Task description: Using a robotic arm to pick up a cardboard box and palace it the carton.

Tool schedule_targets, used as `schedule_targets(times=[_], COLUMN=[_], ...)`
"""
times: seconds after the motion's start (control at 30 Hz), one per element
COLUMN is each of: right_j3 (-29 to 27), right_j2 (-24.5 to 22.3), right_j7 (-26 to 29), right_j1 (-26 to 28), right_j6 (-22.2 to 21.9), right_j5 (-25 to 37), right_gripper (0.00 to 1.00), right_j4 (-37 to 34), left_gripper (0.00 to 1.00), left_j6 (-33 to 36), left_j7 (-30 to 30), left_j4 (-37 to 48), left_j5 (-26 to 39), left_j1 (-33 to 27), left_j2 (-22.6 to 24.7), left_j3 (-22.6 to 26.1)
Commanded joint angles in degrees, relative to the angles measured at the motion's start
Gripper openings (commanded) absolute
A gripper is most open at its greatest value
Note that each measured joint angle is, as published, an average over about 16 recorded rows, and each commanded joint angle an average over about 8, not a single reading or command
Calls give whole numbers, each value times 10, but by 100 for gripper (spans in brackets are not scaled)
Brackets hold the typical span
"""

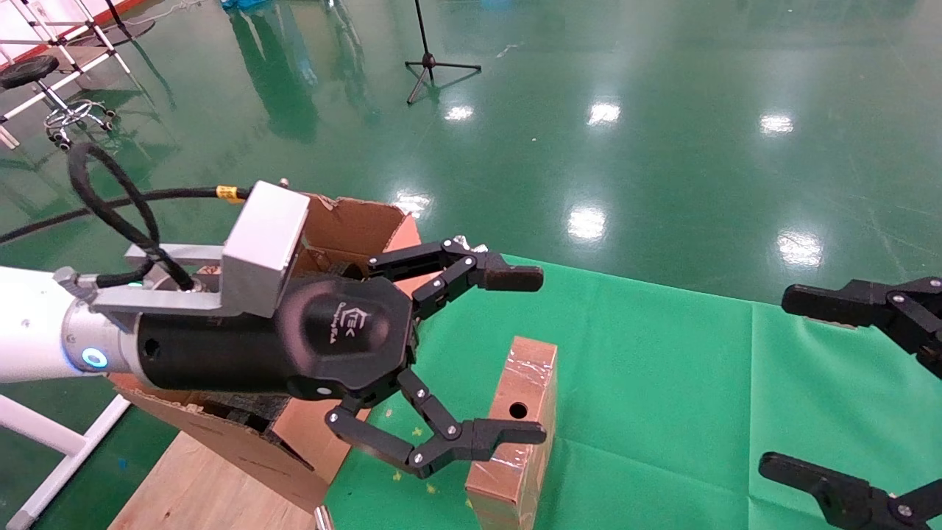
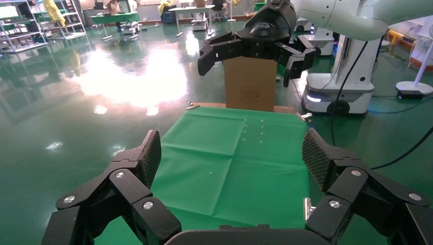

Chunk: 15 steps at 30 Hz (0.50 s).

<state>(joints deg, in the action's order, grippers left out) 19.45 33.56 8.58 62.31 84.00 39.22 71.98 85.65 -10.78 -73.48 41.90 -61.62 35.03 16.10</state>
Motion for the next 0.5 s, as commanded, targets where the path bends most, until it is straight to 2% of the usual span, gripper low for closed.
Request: schedule_targets(times=[0.03,0.5], right_j3=[0,0], right_j2=[0,0], right_j7=[0,0], right_j1=[0,0], right_j6=[0,0], right_j5=[0,0], right_gripper=[100,100], right_j4=[0,0], left_gripper=[100,100], left_j6=[0,0], left_j7=[0,0], left_j4=[0,0], left_j5=[0,1], left_j1=[0,0], left_j2=[0,0], left_j3=[0,0])
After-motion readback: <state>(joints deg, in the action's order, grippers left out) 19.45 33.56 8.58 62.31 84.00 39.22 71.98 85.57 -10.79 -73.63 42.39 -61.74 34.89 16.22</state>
